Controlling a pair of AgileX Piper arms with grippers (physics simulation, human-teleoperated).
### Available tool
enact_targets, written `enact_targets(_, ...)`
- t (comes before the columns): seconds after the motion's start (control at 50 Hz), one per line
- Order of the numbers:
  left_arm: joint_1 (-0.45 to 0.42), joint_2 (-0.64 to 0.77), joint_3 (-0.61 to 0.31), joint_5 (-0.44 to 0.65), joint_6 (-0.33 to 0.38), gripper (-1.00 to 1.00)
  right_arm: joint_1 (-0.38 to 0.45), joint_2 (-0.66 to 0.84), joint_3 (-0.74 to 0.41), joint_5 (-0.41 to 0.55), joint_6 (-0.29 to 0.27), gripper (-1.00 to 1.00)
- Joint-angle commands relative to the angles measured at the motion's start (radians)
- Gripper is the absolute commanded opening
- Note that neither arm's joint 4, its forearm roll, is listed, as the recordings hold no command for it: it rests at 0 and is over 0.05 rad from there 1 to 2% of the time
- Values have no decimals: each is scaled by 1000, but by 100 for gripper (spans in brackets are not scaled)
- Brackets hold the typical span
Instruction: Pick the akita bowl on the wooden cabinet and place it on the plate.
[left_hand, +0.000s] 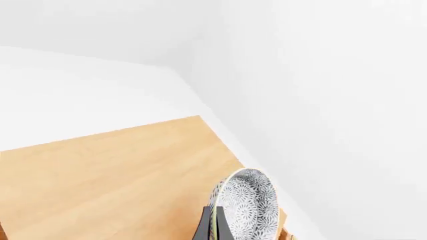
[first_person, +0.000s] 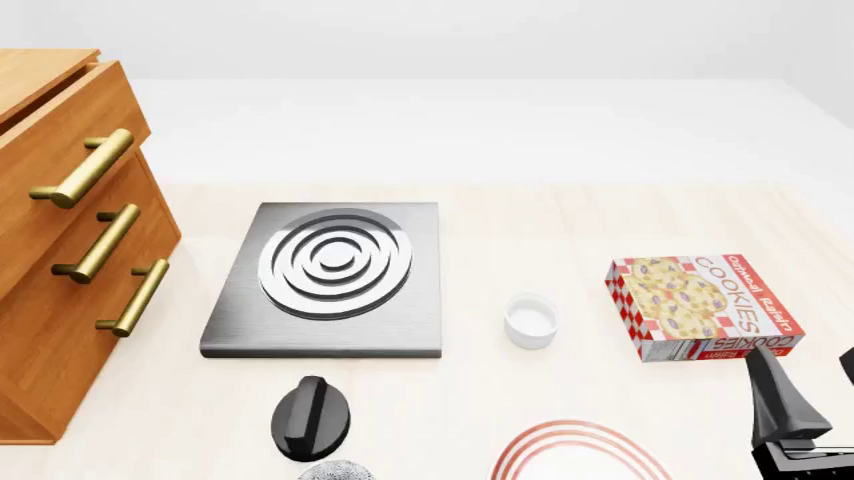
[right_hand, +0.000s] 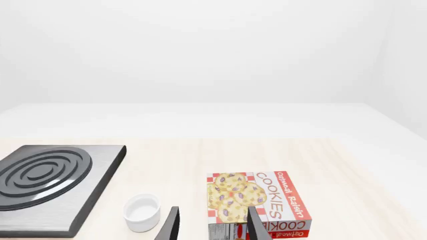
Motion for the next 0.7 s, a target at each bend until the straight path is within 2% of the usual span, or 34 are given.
enact_targets(0.02, -59, -111, -9, 44, -98, -100, 0, 0, 0, 0, 0, 100)
enact_targets(0.2, -135, -180, -50, 102, -149, -100, 0, 0, 1, 0, 0, 100)
enact_targets(0.7, -306, -270, -123, 212, -164, -100, 0, 2, 1, -2, 0, 100)
